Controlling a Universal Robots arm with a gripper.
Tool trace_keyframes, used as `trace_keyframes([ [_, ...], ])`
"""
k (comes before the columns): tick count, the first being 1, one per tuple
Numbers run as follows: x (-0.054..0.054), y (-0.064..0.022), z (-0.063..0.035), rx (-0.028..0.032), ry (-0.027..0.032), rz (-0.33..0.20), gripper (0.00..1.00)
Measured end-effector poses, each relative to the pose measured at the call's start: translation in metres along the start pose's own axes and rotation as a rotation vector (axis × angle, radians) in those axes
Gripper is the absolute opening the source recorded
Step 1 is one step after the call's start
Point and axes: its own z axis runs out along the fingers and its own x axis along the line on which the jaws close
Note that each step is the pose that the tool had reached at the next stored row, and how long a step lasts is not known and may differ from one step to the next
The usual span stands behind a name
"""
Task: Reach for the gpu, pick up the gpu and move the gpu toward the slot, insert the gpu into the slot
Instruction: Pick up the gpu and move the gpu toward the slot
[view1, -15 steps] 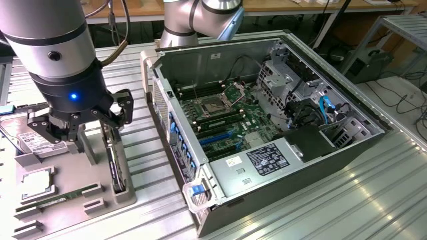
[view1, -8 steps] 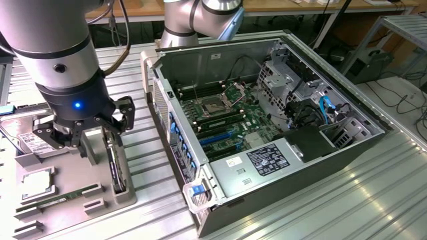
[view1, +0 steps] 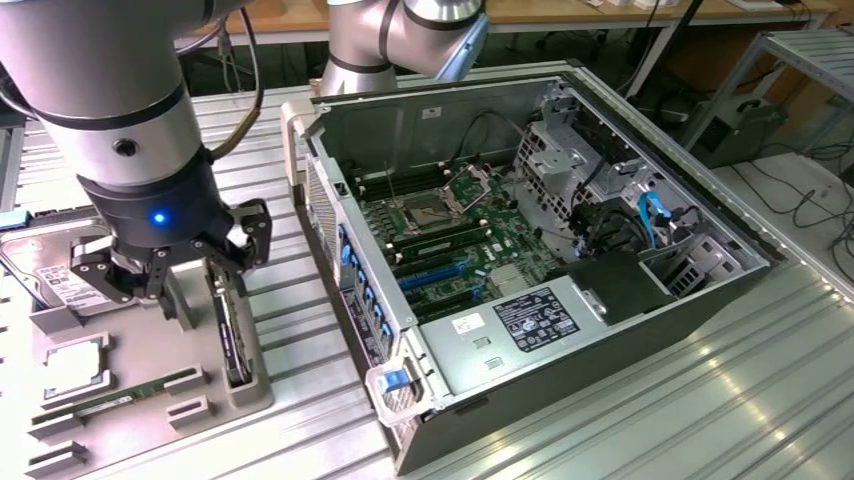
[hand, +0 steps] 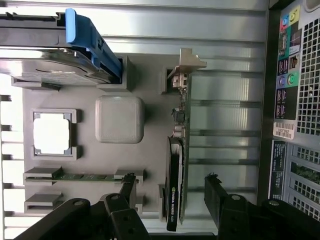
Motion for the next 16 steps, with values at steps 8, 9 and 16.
trace_keyframes([
  [8, 0.0001, -0.0003, 0.0052, 0.0001, 0.0000, 0.005, 0.66],
  [9, 0.0001, -0.0004, 0.0057, 0.0001, 0.0000, 0.006, 0.66],
  [16, 0.0001, -0.0006, 0.0077, 0.0002, 0.0001, 0.007, 0.66],
])
